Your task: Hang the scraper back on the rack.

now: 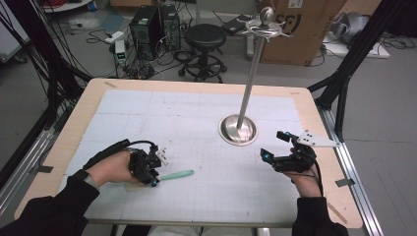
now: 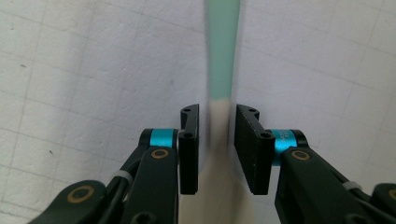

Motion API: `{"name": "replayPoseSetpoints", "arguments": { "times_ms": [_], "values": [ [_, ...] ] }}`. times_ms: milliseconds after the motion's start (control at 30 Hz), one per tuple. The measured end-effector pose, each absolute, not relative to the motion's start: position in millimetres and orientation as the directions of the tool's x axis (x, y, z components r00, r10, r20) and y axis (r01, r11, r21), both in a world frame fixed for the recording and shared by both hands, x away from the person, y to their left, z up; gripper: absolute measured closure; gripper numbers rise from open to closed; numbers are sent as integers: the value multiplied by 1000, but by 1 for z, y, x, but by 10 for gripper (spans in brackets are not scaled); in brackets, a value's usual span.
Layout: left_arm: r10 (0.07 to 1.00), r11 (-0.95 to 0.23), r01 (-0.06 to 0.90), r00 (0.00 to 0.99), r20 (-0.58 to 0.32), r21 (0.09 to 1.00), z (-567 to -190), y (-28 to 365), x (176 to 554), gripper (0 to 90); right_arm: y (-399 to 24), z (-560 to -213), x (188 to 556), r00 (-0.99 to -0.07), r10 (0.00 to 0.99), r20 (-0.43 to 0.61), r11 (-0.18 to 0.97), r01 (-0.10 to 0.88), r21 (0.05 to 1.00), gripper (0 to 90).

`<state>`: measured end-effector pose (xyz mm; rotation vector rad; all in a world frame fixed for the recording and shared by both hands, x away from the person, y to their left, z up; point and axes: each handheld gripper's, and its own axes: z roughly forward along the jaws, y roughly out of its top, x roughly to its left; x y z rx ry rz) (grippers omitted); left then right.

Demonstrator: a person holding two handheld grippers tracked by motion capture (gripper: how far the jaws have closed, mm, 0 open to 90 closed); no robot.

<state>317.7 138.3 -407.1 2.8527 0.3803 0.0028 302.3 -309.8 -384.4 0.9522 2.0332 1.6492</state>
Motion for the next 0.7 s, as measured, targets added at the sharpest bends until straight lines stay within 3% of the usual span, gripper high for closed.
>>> {"name": "replayPoseSetpoints", "arguments": {
  "times_ms": [533, 700],
  "values": [
    [259, -954, 259, 966, -21, 148, -406, 122, 319, 804, -308, -385, 302, -713, 688, 133, 103, 278, 955, 3],
    [273, -948, 273, 962, -20, 166, -406, 125, 318, 808, -308, -385, 302, -714, 688, 132, 101, 274, 956, 3]
  ]
}}
